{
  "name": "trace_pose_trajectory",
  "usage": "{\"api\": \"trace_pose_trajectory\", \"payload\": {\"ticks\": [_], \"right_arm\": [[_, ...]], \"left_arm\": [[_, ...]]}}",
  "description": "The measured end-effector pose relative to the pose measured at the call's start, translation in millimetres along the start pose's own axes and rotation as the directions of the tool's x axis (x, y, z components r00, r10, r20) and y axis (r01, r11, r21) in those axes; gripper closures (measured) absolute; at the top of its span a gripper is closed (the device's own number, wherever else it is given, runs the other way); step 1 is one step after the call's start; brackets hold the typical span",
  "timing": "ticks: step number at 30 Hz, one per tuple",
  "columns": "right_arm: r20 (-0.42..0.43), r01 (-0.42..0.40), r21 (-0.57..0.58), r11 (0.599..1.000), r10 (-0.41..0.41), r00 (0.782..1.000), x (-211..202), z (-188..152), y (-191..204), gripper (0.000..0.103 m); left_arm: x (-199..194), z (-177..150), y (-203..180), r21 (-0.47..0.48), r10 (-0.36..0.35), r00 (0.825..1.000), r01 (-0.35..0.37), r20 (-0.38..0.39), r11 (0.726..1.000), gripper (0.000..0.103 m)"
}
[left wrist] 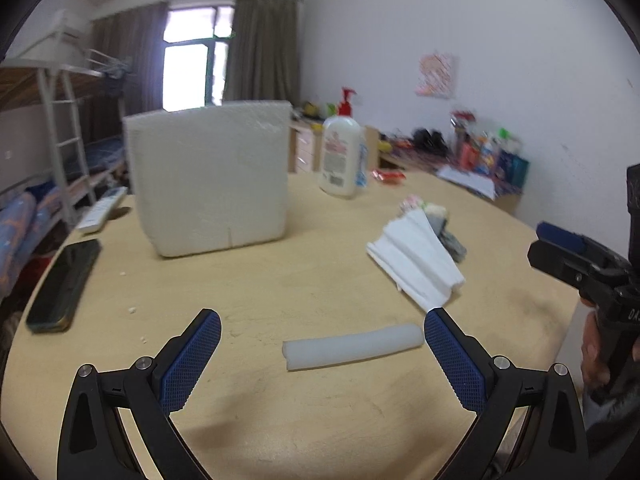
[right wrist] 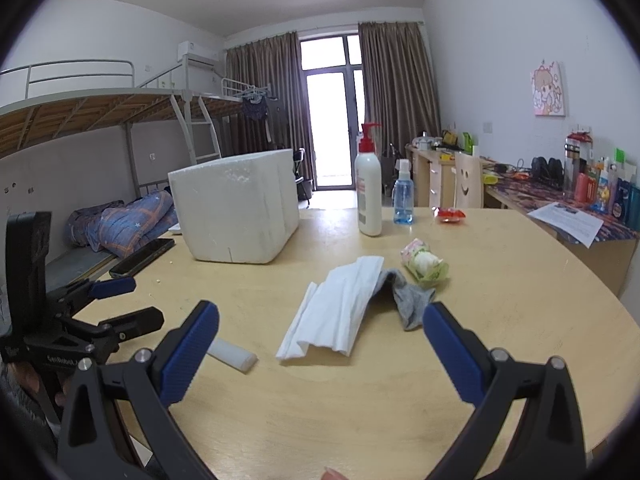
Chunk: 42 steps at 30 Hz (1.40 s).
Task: Organize soft objects
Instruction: 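Move the left tool toward the white tube while the right approaches the white cloth, then close the left gripper on the white foam tube while the right grips the white cloth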
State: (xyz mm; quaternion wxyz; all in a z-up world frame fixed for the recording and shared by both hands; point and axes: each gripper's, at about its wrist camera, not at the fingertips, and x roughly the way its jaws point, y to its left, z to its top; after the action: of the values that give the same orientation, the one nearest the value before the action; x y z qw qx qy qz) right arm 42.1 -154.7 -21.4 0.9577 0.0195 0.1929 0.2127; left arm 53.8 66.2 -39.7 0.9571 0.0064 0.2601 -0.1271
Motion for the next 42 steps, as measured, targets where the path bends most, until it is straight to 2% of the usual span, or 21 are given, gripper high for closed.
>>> {"api": "trace_pose_trajectory", "payload": {"ticks": [4,8,9,12,13,15,16,23,27,28,31,33,35,39,42], "right_arm": [[-0.016,-0.002,0.014,1.0,0.003,1.0,5.6,-1.8,-4.8,0.0],[-0.039,0.001,0.024,1.0,0.0,0.999,13.4,-1.9,-7.6,0.0],[-0.045,0.005,0.024,1.0,-0.004,0.999,15.8,-1.3,-8.2,0.0],[-0.05,0.01,0.034,0.999,-0.008,0.999,19.7,0.0,-10.4,0.0],[-0.05,0.009,0.038,0.999,-0.008,0.999,20.8,0.4,-11.1,0.0],[-0.053,0.011,0.044,0.999,-0.009,0.999,23.7,1.7,-12.0,0.0],[-0.055,0.014,0.043,0.999,-0.012,0.998,25.1,2.1,-11.7,0.0],[-0.058,0.034,0.044,0.998,-0.031,0.998,30.9,7.8,-10.9,0.0],[-0.074,0.042,0.046,0.998,-0.038,0.997,35.5,9.3,-11.9,0.0],[-0.079,0.046,0.043,0.998,-0.043,0.996,36.7,9.8,-11.7,0.0],[-0.083,0.051,0.031,0.998,-0.049,0.995,38.5,12.2,-10.2,0.0],[-0.083,0.047,0.029,0.998,-0.045,0.996,39.7,13.0,-8.9,0.0],[-0.085,0.045,0.03,0.999,-0.043,0.995,41.8,13.1,-7.8,0.0],[-0.094,0.052,0.027,0.998,-0.049,0.994,46.5,14.3,-5.2,0.0],[-0.09,0.045,0.028,0.999,-0.043,0.995,46.9,16.8,-3.2,0.0]], "left_arm": [[13.3,2.3,2.5,0.069,-0.066,0.994,0.072,-0.083,0.995,0.001],[23.6,6.3,-0.2,0.169,-0.138,0.979,0.163,-0.151,0.972,0.004],[28.0,7.6,-1.1,0.19,-0.162,0.97,0.196,-0.181,0.962,0.009],[42.0,9.8,-4.4,0.242,-0.186,0.949,0.249,-0.255,0.938,0.015],[46.6,10.1,-4.9,0.256,-0.187,0.945,0.257,-0.269,0.932,0.016],[55.8,10.9,-4.9,0.273,-0.187,0.936,0.271,-0.297,0.923,0.026],[60.6,11.4,-4.8,0.277,-0.199,0.928,0.29,-0.314,0.916,0.028],[80.4,15.2,1.3,0.24,-0.302,0.865,0.418,-0.401,0.876,0.036],[82.1,13.7,-1.2,0.277,-0.321,0.845,0.461,-0.428,0.843,0.038],[83.5,12.0,-1.8,0.278,-0.328,0.834,0.476,-0.444,0.834,0.038],[82.6,10.5,-2.1,0.299,-0.326,0.832,0.483,-0.449,0.823,0.044],[80.8,9.8,-1.3,0.314,-0.31,0.838,0.473,-0.449,0.823,0.051],[78.3,9.2,-0.1,0.317,-0.319,0.832,0.485,-0.453,0.815,0.059],[70.9,5.7,-2.6,0.365,-0.309,0.829,0.498,-0.465,0.786,0.071],[70.7,7.4,0.8,0.363,-0.302,0.827,0.497,-0.474,0.788,0.076]]}}
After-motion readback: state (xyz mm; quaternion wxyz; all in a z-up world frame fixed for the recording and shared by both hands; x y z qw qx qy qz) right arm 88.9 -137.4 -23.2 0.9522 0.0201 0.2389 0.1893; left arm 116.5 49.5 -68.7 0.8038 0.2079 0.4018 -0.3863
